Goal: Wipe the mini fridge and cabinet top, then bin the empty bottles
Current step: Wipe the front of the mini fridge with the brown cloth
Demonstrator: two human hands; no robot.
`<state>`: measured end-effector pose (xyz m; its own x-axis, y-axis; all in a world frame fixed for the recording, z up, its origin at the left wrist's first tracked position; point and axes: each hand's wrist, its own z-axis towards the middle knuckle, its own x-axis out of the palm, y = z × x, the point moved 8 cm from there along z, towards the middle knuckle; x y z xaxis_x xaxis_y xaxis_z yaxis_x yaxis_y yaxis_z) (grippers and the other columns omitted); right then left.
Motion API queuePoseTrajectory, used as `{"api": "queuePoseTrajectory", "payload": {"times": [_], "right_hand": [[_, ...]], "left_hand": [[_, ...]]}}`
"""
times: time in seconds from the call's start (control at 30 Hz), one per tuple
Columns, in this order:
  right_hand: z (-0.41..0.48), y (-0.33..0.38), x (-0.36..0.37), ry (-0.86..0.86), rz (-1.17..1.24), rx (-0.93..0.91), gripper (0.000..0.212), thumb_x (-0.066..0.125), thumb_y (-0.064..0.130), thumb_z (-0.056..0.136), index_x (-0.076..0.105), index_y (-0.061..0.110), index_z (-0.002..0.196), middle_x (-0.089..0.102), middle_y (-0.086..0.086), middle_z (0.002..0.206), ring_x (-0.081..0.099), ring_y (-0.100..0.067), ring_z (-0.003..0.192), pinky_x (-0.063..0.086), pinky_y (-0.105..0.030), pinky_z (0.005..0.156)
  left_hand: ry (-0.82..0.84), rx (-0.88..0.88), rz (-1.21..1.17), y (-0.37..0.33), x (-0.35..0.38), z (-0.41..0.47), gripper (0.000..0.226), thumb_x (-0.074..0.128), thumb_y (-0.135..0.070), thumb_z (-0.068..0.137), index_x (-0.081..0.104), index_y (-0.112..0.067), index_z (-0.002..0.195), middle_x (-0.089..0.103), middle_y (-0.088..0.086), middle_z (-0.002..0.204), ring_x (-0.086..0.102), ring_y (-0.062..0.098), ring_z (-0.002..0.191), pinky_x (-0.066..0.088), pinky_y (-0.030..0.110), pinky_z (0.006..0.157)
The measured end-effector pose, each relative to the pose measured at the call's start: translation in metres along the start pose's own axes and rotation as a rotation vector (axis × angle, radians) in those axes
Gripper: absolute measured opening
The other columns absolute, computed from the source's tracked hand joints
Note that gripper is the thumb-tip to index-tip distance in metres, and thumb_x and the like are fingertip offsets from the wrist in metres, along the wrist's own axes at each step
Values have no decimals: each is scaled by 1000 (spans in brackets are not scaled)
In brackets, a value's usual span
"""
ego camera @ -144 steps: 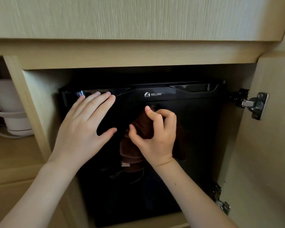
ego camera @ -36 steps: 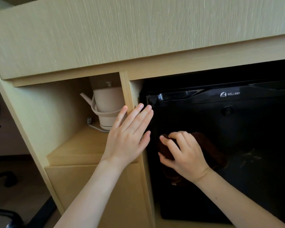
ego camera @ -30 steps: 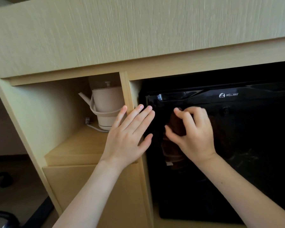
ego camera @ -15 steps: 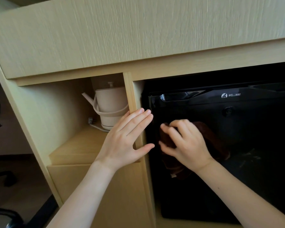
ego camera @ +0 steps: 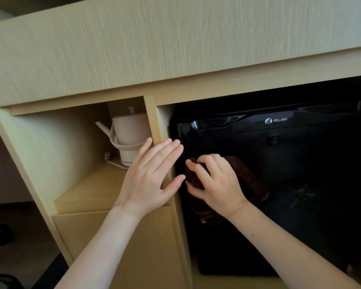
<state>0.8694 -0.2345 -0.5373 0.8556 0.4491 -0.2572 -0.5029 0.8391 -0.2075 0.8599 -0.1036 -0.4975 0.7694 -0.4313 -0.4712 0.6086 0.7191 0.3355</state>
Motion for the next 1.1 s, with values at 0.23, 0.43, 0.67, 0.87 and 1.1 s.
{"api": "queuePoseTrajectory", "payload": {"times": [0.23,0.43,0.67,0.87,1.1], "right_hand": [[-17,-73,-55,-109,-20,170,44,78,32,82,68,2,113,60,-14,98,54,-25,87,48,-39,72],[-30,-117,-96,-156,-103,286,46,82,29,76,69,-1,108,58,-15,96,53,-24,88,50,-39,75],[-49,-166,-140,-225,-176,351,46,78,31,80,66,0,111,52,-13,97,56,-28,88,52,-41,75],[-79,-206,-169,-332,-163,593,50,74,33,81,63,-2,114,50,-15,100,53,-25,92,47,-26,83],[-114,-192,-152,-639,-45,1000,49,69,43,79,59,12,116,41,4,106,48,-12,96,44,-20,81]], "left_hand": [[20,8,80,-34,6,43,56,60,-30,96,46,-12,148,42,6,155,32,23,147,18,42,124],[122,-85,39,-44,40,48,82,71,-27,87,28,-18,156,24,5,163,17,22,153,17,42,124],[86,-102,37,-44,62,50,92,81,-30,78,32,-18,155,28,3,162,18,24,152,10,43,125],[16,-101,45,-35,60,48,79,60,-44,81,34,-24,154,28,2,162,19,24,152,7,47,124],[-11,-92,35,-32,52,47,88,85,-24,74,41,-21,150,35,3,159,28,28,149,13,47,124]]}}
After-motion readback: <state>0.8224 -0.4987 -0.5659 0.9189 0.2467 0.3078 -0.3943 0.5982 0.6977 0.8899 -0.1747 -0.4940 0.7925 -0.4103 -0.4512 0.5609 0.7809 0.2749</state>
